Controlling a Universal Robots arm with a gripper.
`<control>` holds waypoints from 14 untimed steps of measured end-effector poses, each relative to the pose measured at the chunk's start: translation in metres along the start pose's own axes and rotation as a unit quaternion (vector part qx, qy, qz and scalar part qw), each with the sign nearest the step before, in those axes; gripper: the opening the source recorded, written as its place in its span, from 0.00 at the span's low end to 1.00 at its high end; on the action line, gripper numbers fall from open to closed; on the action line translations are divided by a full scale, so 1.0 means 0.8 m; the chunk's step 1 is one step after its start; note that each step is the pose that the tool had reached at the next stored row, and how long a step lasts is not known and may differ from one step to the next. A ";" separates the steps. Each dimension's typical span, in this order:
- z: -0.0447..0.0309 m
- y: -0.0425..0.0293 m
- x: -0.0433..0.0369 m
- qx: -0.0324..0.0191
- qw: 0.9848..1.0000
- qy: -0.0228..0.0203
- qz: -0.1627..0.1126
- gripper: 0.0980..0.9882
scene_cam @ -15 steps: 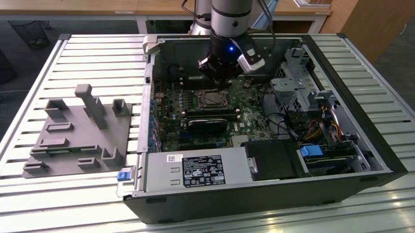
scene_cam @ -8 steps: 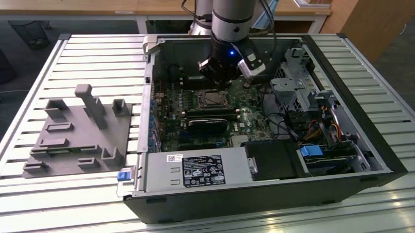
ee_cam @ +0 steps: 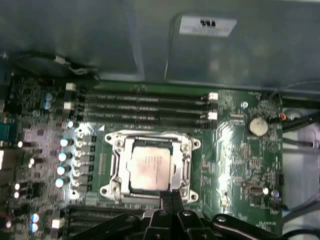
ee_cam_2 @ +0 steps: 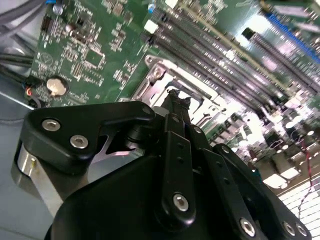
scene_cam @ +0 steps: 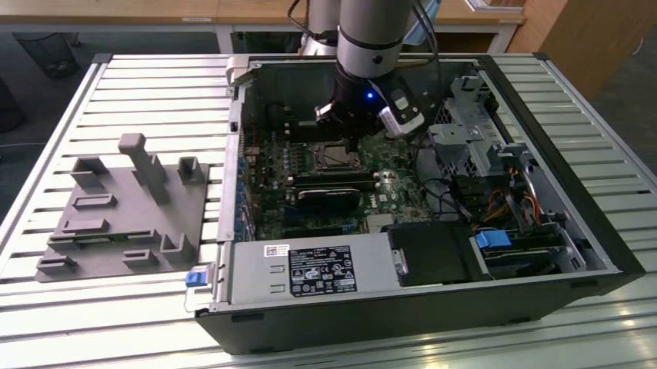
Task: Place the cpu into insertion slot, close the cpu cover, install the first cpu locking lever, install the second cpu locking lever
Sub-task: 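Install the second cpu locking lever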
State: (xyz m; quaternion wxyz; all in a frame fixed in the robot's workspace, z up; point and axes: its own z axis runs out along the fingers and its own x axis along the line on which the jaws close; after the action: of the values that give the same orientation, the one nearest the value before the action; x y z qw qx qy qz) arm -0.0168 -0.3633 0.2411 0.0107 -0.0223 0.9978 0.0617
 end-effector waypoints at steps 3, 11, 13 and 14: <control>-0.0001 -0.0039 0.001 0.000 1.000 0.000 0.000 0.01; 0.0000 -0.0115 0.002 -0.001 1.000 0.000 0.000 0.01; -0.0004 -0.0147 0.005 -0.001 1.000 0.000 0.000 0.01; -0.0005 -0.0154 0.007 -0.001 1.000 0.000 0.000 0.01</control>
State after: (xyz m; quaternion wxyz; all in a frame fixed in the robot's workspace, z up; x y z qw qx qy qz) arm -0.0222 -0.3758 0.2398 0.0108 -0.0222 0.9977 0.0629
